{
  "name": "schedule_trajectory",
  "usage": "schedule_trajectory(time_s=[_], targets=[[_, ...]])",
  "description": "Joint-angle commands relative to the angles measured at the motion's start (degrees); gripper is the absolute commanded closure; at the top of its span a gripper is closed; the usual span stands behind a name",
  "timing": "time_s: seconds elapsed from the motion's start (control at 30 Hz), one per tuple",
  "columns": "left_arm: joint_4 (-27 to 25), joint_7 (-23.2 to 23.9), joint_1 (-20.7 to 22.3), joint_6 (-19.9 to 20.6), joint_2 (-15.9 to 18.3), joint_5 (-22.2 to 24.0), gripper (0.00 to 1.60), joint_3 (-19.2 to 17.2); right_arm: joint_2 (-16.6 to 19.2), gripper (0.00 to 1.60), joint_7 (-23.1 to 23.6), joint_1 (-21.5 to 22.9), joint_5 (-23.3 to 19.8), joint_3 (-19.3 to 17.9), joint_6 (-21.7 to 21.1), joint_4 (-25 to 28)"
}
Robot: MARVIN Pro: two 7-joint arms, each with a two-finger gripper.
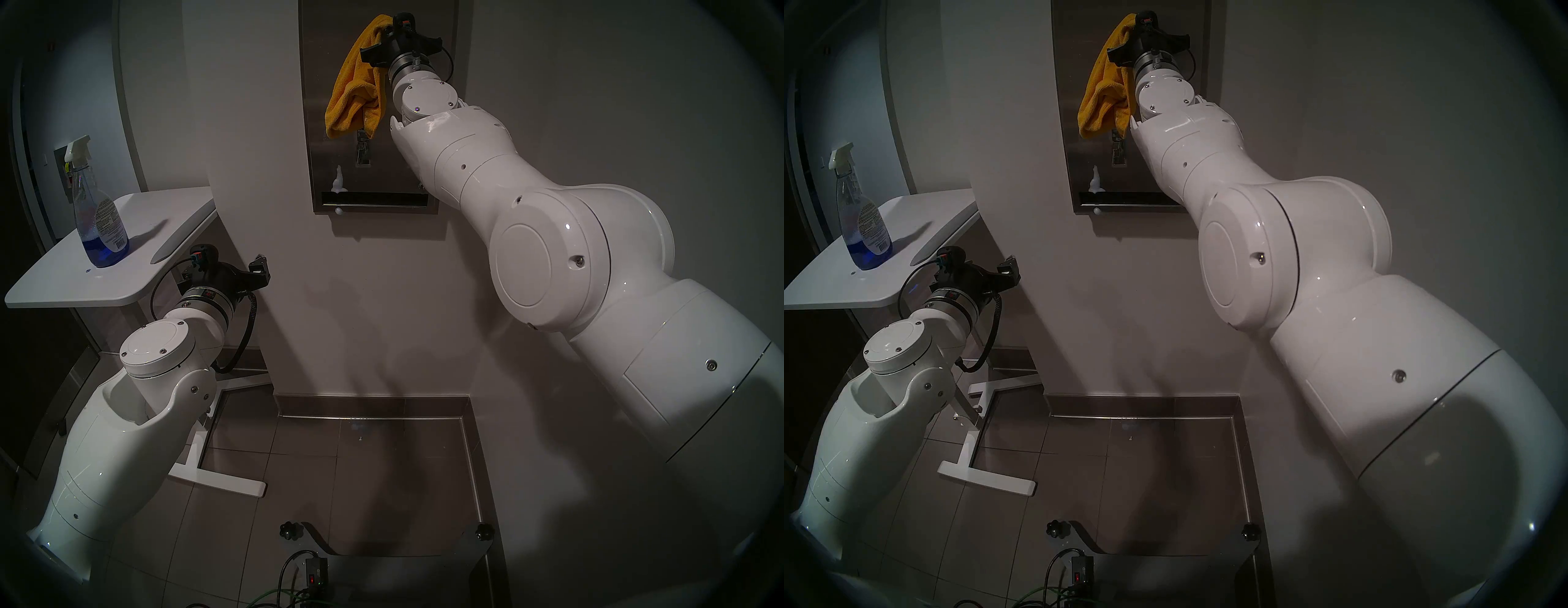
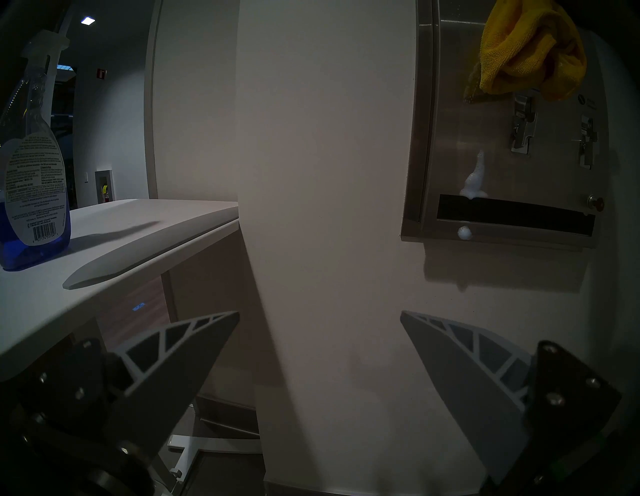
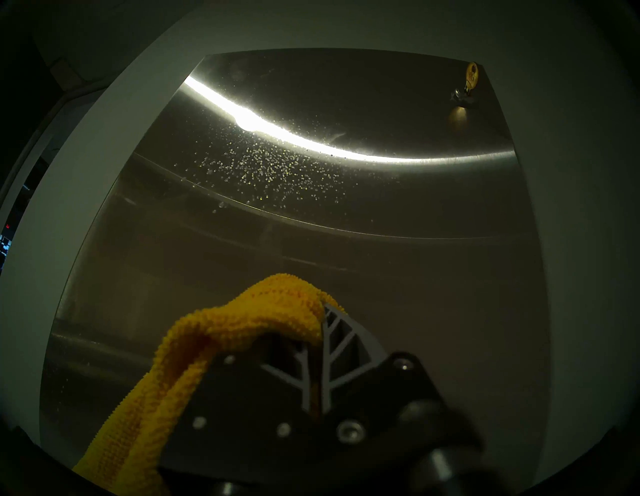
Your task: Pick up the cloth and wipe the surface
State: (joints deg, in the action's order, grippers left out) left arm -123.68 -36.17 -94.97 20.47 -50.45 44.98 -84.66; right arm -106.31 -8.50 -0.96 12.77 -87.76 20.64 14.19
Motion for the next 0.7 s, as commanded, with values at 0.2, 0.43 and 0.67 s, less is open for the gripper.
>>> schedule_trajectory(time_s=[0.2, 0.43, 0.67], targets=[[-1.70, 0.11, 1.96, -0.62, 0.07, -0.13, 0.00, -0.92, -6.19, 1.60, -1.68, 1.17, -4.14, -3.36, -1.91, -2.78], [-1.89, 0.08, 2.20, -0.66, 0.04, -0.08, 0.00, -0.96, -8.69, 1.60, -3.57, -1.92, -6.87, -5.68, -1.56, -5.91], [-2.08, 0.03, 2.44, -0.71, -0.03, -0.01, 0.00, -1.00, -8.69, 1.60, -5.20, -3.91, -9.05, -7.90, -1.80, -7.15]])
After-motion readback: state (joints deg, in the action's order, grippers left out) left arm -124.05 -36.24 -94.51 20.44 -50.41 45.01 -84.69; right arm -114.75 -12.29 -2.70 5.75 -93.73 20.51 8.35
